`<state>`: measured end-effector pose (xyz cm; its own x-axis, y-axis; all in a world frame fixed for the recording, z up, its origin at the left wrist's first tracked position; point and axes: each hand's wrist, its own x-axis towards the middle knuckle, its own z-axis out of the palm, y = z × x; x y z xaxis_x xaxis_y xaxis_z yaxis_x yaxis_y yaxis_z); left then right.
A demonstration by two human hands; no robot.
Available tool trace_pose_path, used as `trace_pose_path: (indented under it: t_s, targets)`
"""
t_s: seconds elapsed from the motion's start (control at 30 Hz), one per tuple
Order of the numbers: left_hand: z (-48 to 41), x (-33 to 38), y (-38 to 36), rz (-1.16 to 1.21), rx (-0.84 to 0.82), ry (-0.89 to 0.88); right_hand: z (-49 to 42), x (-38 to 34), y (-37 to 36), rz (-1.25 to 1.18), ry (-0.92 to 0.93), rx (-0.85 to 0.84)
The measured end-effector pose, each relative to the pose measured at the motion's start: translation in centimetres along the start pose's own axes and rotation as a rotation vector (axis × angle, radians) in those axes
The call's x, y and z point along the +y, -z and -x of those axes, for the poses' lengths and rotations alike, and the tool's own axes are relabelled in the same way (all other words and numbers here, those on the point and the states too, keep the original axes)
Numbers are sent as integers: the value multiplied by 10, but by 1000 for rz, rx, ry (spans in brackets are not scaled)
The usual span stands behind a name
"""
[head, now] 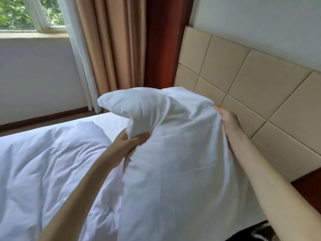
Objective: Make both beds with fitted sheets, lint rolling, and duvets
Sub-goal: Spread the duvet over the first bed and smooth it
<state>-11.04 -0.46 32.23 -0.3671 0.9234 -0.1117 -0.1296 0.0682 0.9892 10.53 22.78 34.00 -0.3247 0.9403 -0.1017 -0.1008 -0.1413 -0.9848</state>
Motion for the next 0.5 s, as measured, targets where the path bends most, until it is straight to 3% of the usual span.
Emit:
trace_pose_path:
  t_s: [0.1,0.2,0.33,0.5]
  targets:
    - [-69,-5,-72,-15,-4,-4,-81,-41,59,122,102,28]
    - [-140,-17,-135,-76,58,9,-161,-58,108,409,80,4]
    - [-199,-69,-181,-412,73,228,-218,-24,138,977,-143,-302]
    - [-177,-144,-151,-522,20,494,-199,86,154,1143,-433,-518]
